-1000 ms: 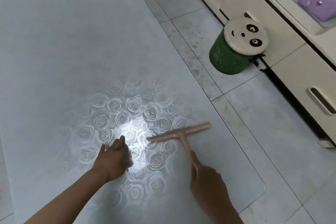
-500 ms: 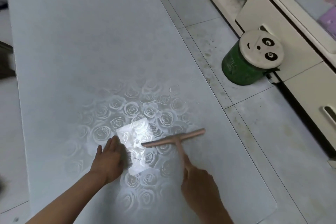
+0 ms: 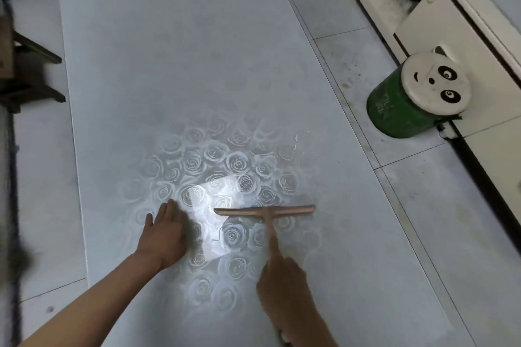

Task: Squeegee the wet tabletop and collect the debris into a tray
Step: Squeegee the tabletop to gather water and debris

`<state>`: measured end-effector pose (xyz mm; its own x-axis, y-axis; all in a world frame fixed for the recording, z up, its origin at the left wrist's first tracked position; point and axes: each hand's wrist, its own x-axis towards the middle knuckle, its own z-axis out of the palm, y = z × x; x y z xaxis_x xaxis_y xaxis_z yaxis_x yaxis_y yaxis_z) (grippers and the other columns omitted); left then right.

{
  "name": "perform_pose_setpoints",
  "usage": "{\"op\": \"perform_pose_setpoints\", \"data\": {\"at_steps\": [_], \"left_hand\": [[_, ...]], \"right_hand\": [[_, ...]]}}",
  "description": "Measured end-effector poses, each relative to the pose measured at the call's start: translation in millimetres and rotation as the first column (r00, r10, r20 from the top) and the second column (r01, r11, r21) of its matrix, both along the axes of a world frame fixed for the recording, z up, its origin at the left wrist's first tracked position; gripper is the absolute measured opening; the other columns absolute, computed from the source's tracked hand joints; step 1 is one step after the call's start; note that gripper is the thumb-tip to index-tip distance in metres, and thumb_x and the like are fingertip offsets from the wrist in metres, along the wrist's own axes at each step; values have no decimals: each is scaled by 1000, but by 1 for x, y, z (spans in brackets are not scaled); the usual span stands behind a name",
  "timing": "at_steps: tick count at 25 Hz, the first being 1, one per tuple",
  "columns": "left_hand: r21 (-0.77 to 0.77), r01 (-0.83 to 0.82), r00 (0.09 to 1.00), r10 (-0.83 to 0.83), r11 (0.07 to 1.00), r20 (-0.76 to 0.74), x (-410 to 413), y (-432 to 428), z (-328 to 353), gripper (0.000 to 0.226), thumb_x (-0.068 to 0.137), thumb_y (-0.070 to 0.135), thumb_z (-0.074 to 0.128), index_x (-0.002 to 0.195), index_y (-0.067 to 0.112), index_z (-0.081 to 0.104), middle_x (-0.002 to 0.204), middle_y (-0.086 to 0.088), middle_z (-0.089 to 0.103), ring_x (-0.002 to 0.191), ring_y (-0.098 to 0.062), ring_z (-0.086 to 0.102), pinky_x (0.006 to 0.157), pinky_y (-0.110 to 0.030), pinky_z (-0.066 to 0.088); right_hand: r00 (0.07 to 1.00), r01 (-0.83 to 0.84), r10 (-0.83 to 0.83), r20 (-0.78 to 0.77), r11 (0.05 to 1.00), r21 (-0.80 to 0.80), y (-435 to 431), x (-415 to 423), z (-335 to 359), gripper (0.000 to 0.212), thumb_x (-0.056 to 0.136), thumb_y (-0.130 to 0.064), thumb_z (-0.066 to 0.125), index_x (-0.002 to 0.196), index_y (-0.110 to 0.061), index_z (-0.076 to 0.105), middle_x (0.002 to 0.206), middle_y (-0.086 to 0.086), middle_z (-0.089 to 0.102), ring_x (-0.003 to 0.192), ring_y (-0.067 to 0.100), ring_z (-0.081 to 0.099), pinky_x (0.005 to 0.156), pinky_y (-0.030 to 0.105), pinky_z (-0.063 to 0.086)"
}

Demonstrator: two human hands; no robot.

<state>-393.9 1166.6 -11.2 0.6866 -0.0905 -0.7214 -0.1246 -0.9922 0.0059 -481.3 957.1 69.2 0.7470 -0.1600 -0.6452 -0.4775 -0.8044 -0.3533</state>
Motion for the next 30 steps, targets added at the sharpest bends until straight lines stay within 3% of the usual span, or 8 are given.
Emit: {"op": "perform_pose_setpoints", "data": {"at_steps": [7,10,13,18,21,24,27,30], "left_hand": [[-54,-20,999,22,998,34,-2,15,-2,60,96,22,39,149,7,15,159,-14,-6,148,-26,-3,118,-46,10],[-75,-20,999,23,997,34,-3,20,-4,57,96,22,39,147,8,19,159,-13,-4,148,-25,-1,118,-45,11],[-89,-10,999,14,996,43,-4,27,-3,57,92,19,41,145,9,23,158,-10,1,147,-23,5,117,-43,15],[-118,-1,999,6,993,47,-5,35,-2,58,93,19,42,146,10,21,159,-7,1,147,-22,7,117,-42,17],[-141,36,999,-31,989,39,-7,18,0,61,94,20,40,149,10,13,159,-8,2,147,-21,7,116,-41,19],[-197,89,994,-73,976,84,-6,-11,4,53,94,19,41,144,12,23,154,-8,15,143,-21,18,111,-39,25],[-223,137,985,-109,965,132,-1,-45,0,47,93,19,41,139,11,31,149,-9,25,137,-22,26,105,-36,29],[-204,180,978,-152,962,145,3,-72,-5,54,94,24,43,143,10,25,153,-11,16,139,-24,24,106,-38,32]], "right_hand": [[994,54,-51,99,998,-20,13,94,-13,64,95,-7,34,152,-20,8,110,13,62,102,29,60,82,29,43],[988,-34,30,155,999,22,49,52,-4,79,91,-10,36,150,-33,-10,101,3,65,86,18,61,74,23,41],[989,3,-15,150,997,79,73,50,-15,84,90,-6,40,150,-32,-13,119,11,59,102,24,59,89,30,46],[987,-49,25,157,988,148,48,128,-16,60,97,-9,34,152,-26,15,103,13,64,95,29,62,79,31,47],[956,-75,12,292,976,206,-14,61,8,47,101,-28,30,141,-52,26,78,-6,64,67,6,60,64,22,48],[978,91,-122,167,979,181,-89,-34,21,37,98,-37,40,133,-50,43,100,-24,64,90,-4,60,81,15,46],[963,256,-264,43,957,136,-163,-97,20,40,88,-20,63,123,-40,57,83,-21,67,65,-7,58,65,8,41],[960,281,-281,-22,951,131,-200,-123,18,49,87,-10,65,121,-44,56,59,-23,61,50,-6,53,52,4,35]]}}
